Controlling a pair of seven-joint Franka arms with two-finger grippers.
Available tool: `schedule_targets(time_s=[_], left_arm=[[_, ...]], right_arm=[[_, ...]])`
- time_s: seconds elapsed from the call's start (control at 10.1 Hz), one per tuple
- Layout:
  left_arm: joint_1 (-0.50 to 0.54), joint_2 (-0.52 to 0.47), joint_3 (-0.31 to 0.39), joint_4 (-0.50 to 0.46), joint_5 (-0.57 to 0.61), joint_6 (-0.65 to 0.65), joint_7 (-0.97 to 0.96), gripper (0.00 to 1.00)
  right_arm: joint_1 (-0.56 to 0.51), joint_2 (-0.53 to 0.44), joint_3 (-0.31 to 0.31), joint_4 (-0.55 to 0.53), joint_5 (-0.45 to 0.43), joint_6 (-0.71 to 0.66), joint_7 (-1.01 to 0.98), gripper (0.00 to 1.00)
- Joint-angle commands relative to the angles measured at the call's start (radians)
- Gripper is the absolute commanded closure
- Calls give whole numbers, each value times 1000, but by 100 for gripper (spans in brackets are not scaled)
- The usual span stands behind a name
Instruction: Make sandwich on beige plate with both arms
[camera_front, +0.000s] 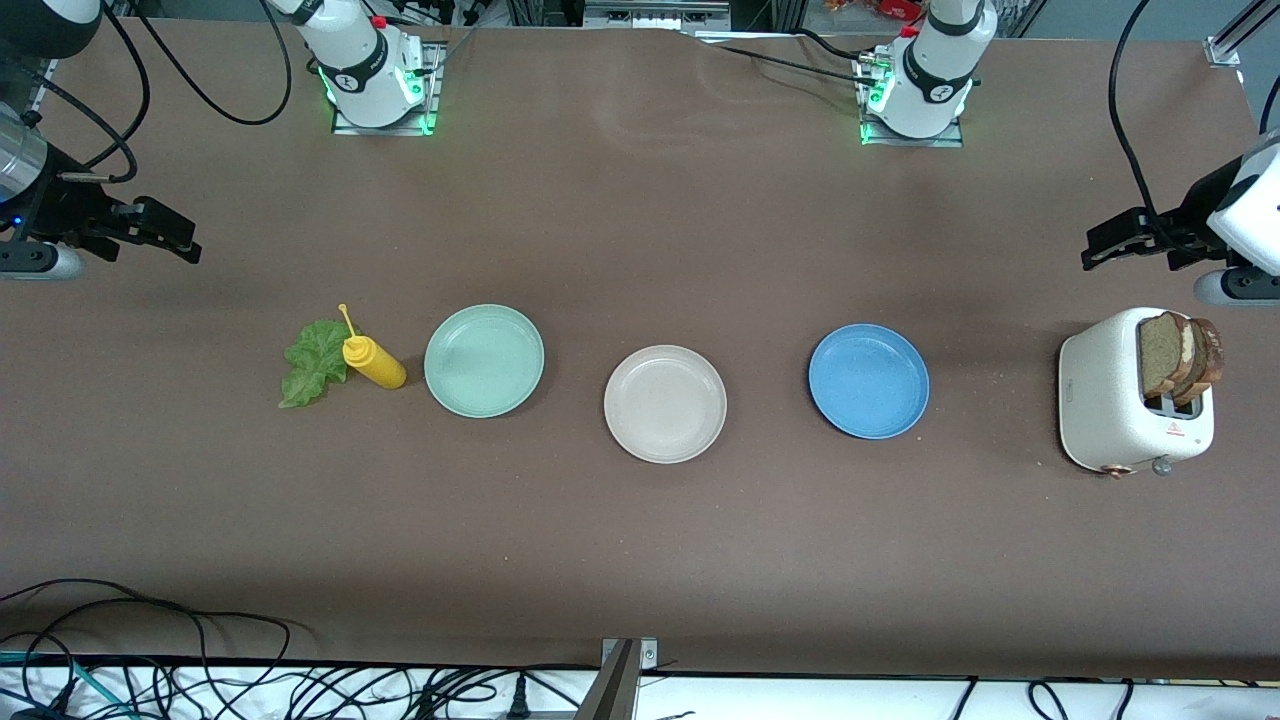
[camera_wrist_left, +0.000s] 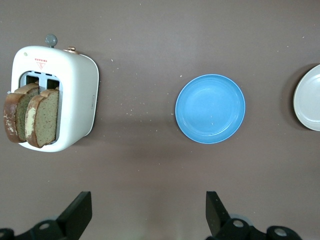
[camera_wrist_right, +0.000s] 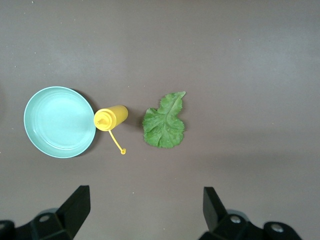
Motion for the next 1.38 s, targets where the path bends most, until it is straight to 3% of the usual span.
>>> schedule_targets(time_s=[0.0,1.28], left_arm=[[10,11,-5,28,-13,-6,8,0],[11,17,-5,30,-27,-10,12,0]], right_arm=[[-1,10,4,26,-8,-21,18,0],[-1,10,4,26,-7,-21,22,0]])
